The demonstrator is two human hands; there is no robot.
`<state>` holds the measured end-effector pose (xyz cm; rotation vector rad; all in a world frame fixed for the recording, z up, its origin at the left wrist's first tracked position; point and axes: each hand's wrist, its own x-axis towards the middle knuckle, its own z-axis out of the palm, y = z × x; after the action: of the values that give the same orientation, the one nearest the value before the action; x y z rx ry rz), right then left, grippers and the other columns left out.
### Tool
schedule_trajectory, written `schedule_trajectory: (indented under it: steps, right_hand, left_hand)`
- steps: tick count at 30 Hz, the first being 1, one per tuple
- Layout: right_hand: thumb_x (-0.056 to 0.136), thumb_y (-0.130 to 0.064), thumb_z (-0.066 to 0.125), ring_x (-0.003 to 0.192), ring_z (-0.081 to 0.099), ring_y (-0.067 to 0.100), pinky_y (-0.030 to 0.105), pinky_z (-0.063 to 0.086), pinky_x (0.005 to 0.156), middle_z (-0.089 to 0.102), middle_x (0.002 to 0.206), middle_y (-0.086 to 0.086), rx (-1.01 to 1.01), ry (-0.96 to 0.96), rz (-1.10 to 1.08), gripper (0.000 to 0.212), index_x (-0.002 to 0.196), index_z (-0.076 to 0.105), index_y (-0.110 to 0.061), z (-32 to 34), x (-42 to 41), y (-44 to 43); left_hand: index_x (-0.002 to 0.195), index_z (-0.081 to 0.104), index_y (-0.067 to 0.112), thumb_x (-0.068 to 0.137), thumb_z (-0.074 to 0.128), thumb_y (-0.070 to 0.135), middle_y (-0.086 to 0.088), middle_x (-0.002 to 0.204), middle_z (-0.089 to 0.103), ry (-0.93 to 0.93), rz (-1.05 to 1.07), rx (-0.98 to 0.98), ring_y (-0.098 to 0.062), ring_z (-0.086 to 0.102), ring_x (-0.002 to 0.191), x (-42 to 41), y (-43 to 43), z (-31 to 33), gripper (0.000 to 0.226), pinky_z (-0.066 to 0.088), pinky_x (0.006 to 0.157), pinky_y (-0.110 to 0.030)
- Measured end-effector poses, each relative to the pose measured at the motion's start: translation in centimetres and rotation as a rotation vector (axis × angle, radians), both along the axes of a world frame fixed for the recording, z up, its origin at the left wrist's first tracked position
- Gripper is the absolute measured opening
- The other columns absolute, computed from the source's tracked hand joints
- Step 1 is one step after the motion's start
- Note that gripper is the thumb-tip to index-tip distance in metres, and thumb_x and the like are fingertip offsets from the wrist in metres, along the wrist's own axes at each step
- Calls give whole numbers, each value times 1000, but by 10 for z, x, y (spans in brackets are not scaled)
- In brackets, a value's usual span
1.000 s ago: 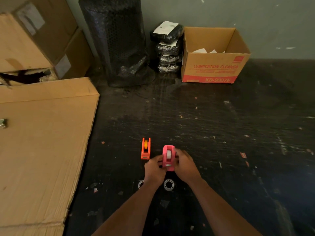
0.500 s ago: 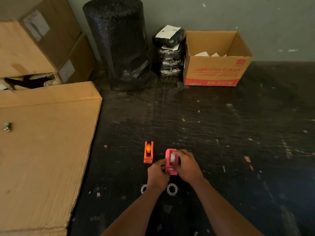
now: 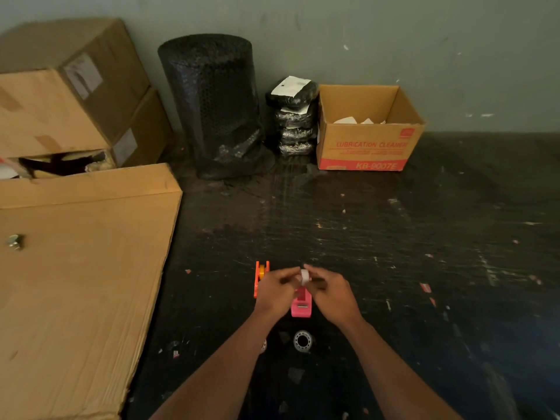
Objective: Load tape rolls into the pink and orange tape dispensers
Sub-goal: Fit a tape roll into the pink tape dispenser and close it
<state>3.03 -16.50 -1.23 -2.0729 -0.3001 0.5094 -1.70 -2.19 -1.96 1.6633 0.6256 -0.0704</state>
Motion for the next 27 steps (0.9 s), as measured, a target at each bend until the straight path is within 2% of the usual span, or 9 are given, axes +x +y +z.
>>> schedule_trajectory:
  steps: [1,3,6,10,13,17,21,23,27]
  right_hand:
    - [99,-13,67,124,62,3,18,48,102,67,134,-11,13,-11,-10,47,144,62,-22,1,-1,1]
    - [100,-16,67,125,63,5,25,50,105,69,135,-9,69,4,-70,46,144,61,-22,2,-3,2]
    - [95,-12,74,111,70,6,26,57,90,74,121,-6,190,119,-182,35,128,66,-20,4,-5,1]
    - [95,-10,73,107,75,13,45,59,102,79,110,-2,266,204,-210,20,110,74,-22,1,-5,0]
    - [96,-10,70,105,77,13,48,59,102,81,108,-2,320,239,-215,19,109,78,-22,-4,-8,-1]
    - [97,-6,68,102,78,13,46,60,101,82,108,-1,391,296,-234,20,110,78,-18,-4,-10,-3]
    - [97,-4,69,104,77,13,33,62,92,78,116,4,488,371,-331,31,126,69,-16,-3,-9,-6]
    - [97,-6,70,108,74,14,34,59,96,76,119,4,427,353,-367,40,135,64,-16,-8,-8,-8]
    - [94,-14,74,116,67,17,33,51,103,73,126,4,-98,138,-300,40,133,69,-14,-33,-11,-23]
  left_hand:
    - [127,73,19,98,67,13,-2,121,77,-9,-2,-18,-16,73,111,0,1,3,31,59,101,-46]
    - [131,70,14,99,66,9,-5,125,75,-25,-4,-71,-17,72,112,0,4,6,33,59,101,-44]
    - [133,67,8,99,64,3,-10,127,72,-25,-9,-123,-18,72,111,-1,9,11,35,61,94,-33]
    - [134,66,7,99,63,1,-10,128,72,-22,-54,-162,-12,72,107,-3,14,11,36,63,85,-25]
    - [134,66,7,98,63,0,-6,125,73,-20,-53,-159,-10,73,106,-4,14,11,36,63,86,-26]
    - [132,66,11,97,64,-1,1,117,74,-9,-49,-184,-6,73,99,-4,13,6,37,63,79,-23]
    - [129,68,13,97,66,0,-4,121,74,10,-15,-250,-13,73,107,1,13,5,35,63,91,-32]
    - [123,70,16,95,68,0,-6,121,74,24,28,-281,-18,72,113,3,14,3,32,61,98,-40]
    - [118,72,7,90,75,-2,-13,117,77,38,115,-314,-19,74,106,8,17,-4,29,62,95,-39]
